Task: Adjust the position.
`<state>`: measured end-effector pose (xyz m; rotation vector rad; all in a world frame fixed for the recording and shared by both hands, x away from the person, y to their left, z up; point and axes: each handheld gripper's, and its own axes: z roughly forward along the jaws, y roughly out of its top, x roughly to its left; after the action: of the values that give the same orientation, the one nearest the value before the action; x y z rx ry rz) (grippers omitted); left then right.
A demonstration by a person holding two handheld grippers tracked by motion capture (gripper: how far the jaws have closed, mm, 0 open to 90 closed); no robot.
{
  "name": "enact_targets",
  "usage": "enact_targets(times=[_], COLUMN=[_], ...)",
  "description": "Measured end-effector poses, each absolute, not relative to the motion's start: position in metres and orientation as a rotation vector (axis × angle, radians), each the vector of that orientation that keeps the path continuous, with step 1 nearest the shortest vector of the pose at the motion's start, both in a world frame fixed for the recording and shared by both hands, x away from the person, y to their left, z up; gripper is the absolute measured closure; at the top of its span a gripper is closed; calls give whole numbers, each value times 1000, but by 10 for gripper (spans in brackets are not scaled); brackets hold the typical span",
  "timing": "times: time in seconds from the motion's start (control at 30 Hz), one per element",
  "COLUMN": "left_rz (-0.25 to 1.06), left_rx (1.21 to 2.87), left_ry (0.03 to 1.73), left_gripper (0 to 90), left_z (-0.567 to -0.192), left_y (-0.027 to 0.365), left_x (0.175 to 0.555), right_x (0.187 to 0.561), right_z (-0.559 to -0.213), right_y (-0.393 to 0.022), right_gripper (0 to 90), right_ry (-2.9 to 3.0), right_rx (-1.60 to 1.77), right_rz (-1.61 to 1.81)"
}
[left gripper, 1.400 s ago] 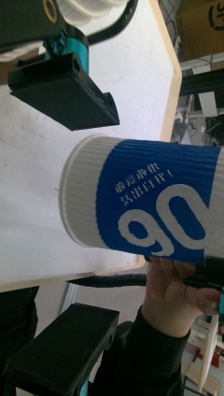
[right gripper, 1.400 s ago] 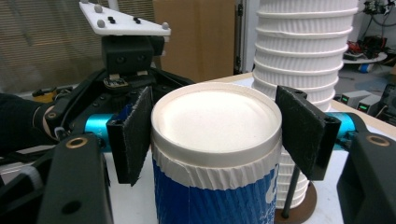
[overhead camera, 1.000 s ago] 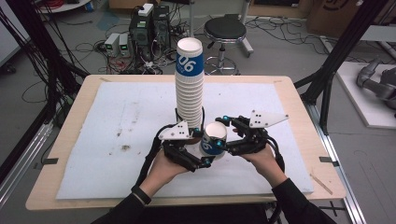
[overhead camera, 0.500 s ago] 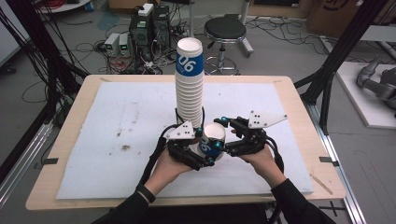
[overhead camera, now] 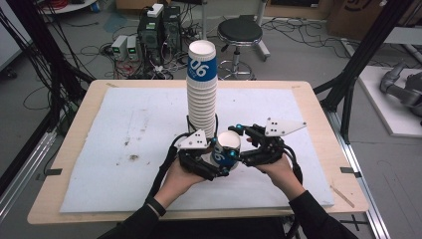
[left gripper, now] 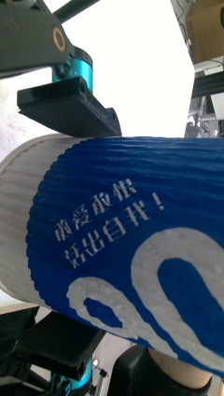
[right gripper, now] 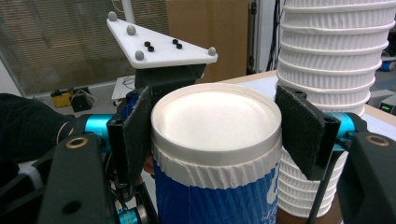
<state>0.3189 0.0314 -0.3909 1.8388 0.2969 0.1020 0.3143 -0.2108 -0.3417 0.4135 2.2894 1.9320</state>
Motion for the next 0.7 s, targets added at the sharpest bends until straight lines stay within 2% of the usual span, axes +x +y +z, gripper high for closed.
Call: enact_targets(times=[0.2,0.5,0.7], left_rz=[105,103,118], left_rx=[1843,1889,1936], left_ry=[290,278,267], left_gripper=[172,183,187], left_z=[-390,-388,-383], left_y=[33,34,36], left_x=[319,319,319], right_x=[314,317,321], right_z=[-341,-331,-321], right_y=[-211,-220,-231], right_gripper=[307,216,207], right_ry=[2289,2306,2374], right_rx=[409,436,418], right_rz=[1933,1939,1897])
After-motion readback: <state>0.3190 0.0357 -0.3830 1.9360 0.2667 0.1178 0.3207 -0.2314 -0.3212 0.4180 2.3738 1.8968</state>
